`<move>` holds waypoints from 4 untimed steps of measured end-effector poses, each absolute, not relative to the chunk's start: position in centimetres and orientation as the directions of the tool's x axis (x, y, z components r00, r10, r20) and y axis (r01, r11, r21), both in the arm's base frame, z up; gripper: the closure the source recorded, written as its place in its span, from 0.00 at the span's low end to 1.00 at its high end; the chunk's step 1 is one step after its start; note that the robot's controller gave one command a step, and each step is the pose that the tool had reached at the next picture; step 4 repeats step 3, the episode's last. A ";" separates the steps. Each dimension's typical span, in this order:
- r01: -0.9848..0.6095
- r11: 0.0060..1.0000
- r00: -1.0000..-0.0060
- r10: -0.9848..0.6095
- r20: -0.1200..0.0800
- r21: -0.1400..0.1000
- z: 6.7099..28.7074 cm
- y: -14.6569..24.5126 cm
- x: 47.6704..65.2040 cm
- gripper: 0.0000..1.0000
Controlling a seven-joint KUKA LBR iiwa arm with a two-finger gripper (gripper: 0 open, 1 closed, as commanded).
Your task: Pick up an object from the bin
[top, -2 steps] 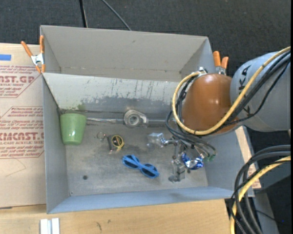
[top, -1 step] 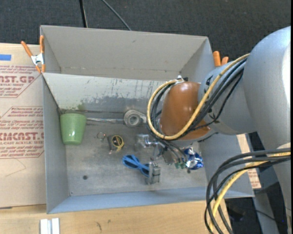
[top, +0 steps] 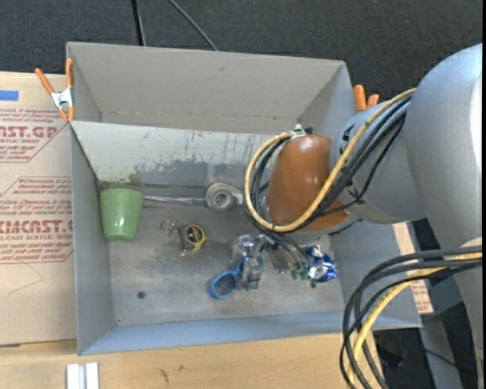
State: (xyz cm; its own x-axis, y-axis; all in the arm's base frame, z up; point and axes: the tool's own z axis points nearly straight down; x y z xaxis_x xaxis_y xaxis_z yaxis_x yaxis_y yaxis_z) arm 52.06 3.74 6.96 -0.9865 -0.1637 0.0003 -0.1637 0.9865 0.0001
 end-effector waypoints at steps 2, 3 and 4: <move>-0.164 0.986 -0.986 -0.164 0.000 0.000 7.0 3.7 52.1 1.00; -0.220 0.976 -0.975 -0.220 -0.011 -0.002 23.9 2.6 52.9 1.00; -0.220 0.976 -0.975 -0.220 -0.011 -0.002 23.9 2.6 52.9 1.00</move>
Offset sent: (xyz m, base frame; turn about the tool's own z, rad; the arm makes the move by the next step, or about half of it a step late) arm 0.0000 0.0000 0.0000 0.0000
